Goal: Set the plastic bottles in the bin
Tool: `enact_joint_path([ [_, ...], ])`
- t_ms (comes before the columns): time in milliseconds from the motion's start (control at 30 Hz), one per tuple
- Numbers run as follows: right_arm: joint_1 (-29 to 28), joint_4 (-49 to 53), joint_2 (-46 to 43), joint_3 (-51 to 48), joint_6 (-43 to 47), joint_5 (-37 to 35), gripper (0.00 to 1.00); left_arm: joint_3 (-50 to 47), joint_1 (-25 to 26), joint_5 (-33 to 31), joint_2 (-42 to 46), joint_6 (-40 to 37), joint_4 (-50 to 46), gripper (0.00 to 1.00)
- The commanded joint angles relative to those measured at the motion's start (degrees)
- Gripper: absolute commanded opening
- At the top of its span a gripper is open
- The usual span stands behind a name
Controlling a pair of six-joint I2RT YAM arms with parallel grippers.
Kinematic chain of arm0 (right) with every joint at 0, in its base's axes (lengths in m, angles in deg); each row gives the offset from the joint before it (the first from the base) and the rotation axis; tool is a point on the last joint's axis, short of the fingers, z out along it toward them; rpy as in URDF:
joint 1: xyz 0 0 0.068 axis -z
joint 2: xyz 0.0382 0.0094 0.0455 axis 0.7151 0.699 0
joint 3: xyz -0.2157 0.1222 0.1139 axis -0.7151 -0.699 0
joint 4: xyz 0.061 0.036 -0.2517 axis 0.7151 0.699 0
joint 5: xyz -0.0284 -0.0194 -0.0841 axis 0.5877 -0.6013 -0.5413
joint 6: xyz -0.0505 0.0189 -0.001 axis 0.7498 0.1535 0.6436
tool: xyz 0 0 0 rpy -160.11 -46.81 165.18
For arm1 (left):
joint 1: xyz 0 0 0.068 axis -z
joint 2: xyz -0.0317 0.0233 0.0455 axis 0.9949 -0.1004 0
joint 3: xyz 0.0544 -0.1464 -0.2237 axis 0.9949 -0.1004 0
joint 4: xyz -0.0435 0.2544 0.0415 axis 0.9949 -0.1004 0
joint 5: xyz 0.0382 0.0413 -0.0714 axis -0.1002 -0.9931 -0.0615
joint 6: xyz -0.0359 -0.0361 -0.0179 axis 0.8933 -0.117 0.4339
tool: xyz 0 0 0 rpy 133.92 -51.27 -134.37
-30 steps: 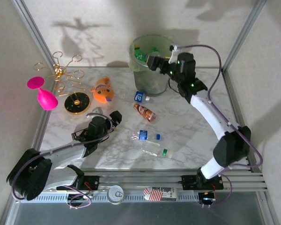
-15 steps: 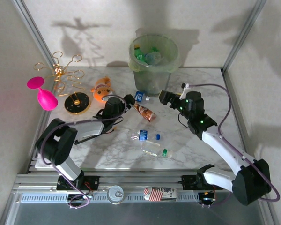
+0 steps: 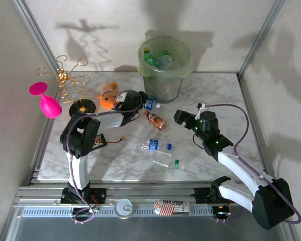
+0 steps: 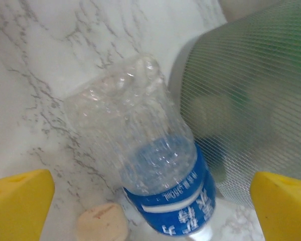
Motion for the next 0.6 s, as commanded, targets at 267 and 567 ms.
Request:
enact_joint_path([
  [267,-0.35,-2.11,-4.07,-2.73,0.18,-3.44,0.99,10.69,-1.51,-5.51,-6.9,8.73,-10.79,1.0],
  [567,-0.28,-2.27,-5.21,-3.61,0.1,-4.79,0.99,15.72,-1.6,-3.99,-11.64,11.14,-14.29,1.0],
])
